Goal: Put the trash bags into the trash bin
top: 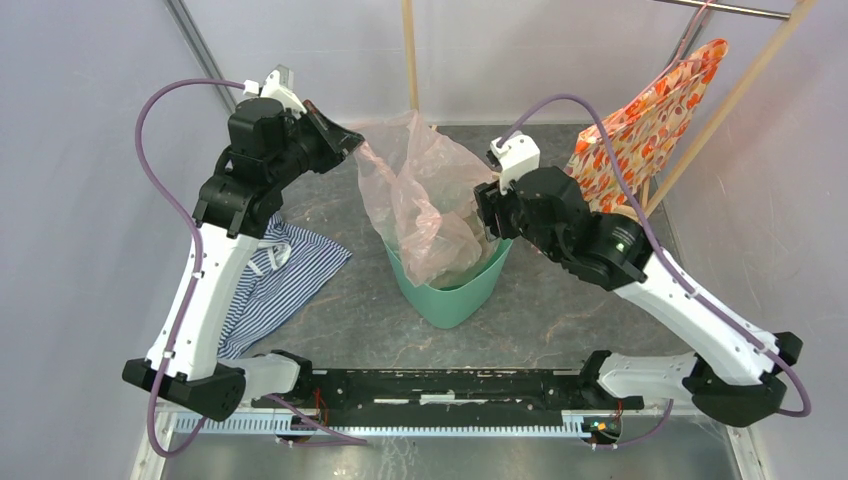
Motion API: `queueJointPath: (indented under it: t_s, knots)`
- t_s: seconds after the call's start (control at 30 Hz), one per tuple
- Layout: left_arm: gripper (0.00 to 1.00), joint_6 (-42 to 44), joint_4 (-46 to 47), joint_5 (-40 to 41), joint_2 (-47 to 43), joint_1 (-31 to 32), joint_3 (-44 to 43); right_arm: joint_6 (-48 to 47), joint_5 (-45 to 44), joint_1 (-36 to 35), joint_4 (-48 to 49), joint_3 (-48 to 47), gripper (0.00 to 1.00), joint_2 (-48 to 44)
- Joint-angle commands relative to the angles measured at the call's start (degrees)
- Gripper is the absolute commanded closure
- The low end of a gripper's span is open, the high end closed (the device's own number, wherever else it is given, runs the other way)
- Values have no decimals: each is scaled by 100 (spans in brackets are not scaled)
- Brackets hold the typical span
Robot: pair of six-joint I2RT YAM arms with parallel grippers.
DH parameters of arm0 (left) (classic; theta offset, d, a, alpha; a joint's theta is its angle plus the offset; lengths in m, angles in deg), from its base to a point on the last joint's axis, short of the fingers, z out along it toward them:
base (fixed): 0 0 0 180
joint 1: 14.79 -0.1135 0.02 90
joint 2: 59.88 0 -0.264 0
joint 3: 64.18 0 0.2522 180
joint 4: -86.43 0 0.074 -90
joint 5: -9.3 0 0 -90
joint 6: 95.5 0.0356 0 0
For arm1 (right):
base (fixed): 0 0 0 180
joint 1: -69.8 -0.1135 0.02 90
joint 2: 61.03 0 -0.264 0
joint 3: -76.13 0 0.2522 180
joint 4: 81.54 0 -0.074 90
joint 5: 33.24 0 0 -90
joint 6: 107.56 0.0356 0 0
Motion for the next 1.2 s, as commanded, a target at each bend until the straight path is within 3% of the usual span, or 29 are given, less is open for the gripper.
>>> queueJointPath:
  t_s: [0.0,0.1,0.3,0.67,0.7,0.77,0.87,1.17]
  knots:
    - [98,-45,192,-70,-176,16,14,-28,-160,367,24,-145,31,374]
    - [98,-38,190,-83,-211,10,38,-51,468,689,346,-19,19,509]
    - [98,-54,201,-124,-205,13,50,62,1269,971,910,224,24,611]
    - [98,-19,206,-232,-225,16,112,184,1694,993,962,307,87,812]
    - [98,-12,212,-235,-233,21,127,197,1710,991,932,323,89,804]
    - [98,-3,238,-249,-248,24,176,194,1638,996,930,388,82,695]
    - [98,7,241,-253,-249,18,190,170,1385,995,955,457,56,490]
    - [98,25,251,-253,-232,18,206,7,792,987,696,333,46,339]
